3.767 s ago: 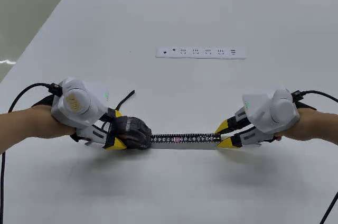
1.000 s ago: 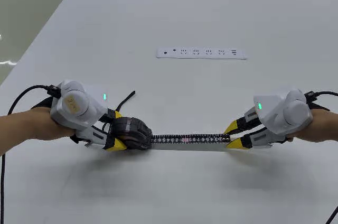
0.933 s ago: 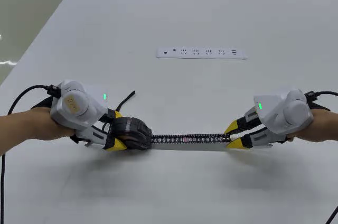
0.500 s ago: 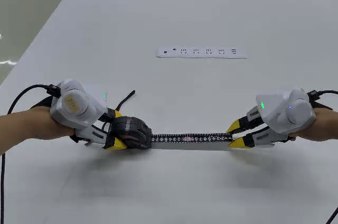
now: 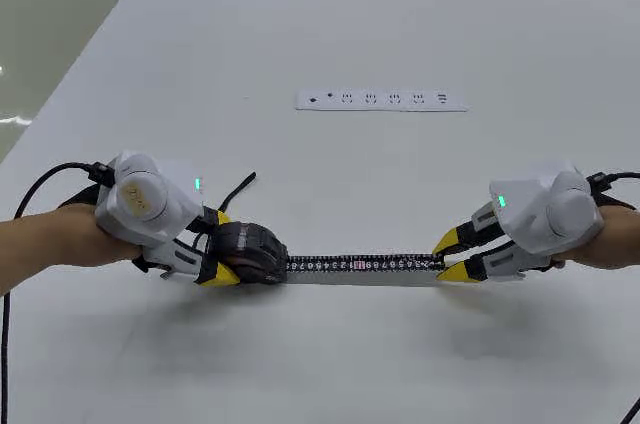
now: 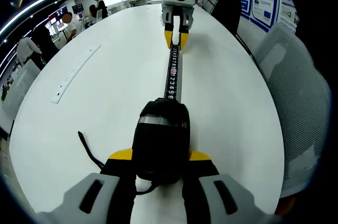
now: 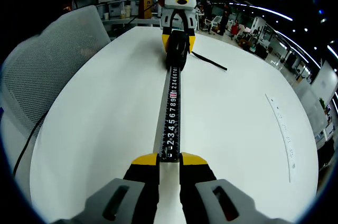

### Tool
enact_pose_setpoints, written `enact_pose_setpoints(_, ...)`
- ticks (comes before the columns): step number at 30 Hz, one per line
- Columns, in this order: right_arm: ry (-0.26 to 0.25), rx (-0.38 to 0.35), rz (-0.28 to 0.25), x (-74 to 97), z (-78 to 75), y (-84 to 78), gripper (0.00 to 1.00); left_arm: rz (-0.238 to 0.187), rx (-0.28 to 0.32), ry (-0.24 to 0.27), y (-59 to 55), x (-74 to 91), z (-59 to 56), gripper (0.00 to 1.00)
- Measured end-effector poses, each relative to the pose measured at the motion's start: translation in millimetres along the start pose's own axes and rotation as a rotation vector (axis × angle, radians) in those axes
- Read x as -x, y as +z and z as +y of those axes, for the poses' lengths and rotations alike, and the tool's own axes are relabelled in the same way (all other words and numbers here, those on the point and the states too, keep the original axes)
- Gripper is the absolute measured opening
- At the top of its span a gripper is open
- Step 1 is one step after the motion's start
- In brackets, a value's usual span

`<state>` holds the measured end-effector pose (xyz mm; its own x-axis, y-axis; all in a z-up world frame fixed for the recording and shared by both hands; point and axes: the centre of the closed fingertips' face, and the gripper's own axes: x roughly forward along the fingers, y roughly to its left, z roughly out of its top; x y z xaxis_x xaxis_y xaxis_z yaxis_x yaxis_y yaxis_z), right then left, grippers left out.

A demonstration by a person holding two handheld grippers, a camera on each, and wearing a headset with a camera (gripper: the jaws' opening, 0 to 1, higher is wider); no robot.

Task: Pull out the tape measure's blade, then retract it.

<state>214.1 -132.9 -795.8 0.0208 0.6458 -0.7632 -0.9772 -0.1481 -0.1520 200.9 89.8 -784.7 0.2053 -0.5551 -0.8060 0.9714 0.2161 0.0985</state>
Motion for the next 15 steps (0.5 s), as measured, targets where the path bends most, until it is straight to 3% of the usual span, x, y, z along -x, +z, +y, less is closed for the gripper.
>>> enact_pose_setpoints(15, -0.001, -0.006, 0.004, 4.8, 1.8, -4.2, 0.13, 0.000, -0.001, 0.001, -0.9, 0.5, 0.5, 0.29)
